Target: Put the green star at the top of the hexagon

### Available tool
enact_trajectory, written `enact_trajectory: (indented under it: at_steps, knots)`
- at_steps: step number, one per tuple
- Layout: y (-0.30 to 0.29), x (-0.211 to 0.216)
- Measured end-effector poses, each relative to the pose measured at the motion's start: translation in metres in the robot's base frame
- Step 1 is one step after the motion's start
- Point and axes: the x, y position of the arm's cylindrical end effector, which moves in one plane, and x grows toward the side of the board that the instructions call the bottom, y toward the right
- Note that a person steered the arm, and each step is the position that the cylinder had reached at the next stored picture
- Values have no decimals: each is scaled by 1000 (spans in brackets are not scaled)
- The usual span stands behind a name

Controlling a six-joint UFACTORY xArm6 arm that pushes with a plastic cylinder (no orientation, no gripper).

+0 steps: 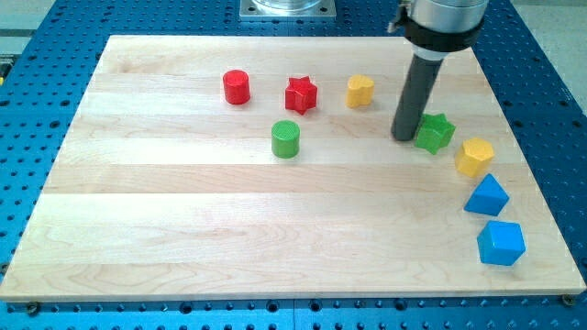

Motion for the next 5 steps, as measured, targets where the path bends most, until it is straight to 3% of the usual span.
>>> enact_trajectory:
  at_steps: [1,3,5]
  knots:
    - [-9,27]
    - [68,-9]
    - [-2,-73]
